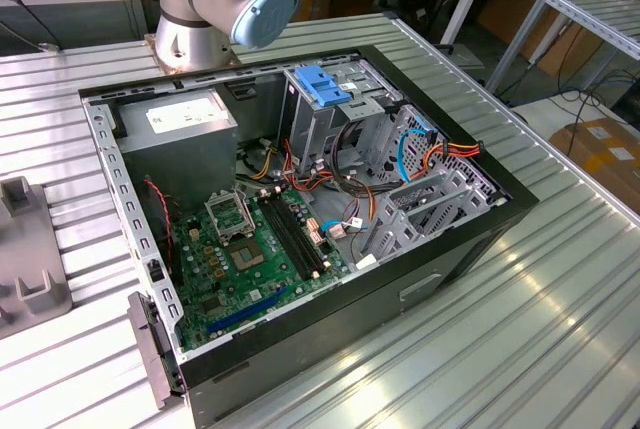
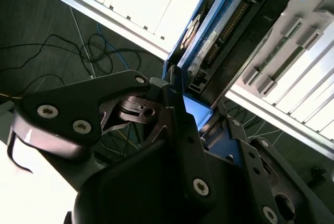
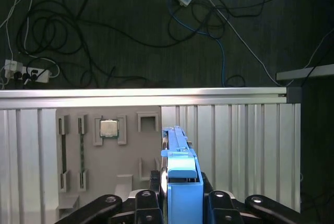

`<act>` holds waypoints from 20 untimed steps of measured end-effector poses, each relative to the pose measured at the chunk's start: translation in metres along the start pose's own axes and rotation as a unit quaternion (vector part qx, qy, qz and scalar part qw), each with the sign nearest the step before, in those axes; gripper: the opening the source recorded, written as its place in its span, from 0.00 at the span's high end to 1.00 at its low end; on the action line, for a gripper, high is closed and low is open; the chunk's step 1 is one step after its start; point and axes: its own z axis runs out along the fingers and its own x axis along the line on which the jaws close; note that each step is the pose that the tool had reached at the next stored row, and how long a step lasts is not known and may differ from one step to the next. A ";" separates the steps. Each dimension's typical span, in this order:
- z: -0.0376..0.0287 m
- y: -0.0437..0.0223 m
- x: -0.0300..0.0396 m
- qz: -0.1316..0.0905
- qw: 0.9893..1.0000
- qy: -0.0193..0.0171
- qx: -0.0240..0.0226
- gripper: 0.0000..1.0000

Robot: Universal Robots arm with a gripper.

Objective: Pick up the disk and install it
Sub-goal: 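Pick up the disk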

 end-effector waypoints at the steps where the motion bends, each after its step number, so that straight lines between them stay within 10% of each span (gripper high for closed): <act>1: -0.0002 0.0000 0.0000 0.000 1.000 0.001 0.000 0.63; 9: -0.0025 0.0001 -0.0003 0.000 1.000 0.029 0.001 0.63; 20: -0.0193 0.0001 -0.0025 0.000 1.000 0.030 0.001 0.63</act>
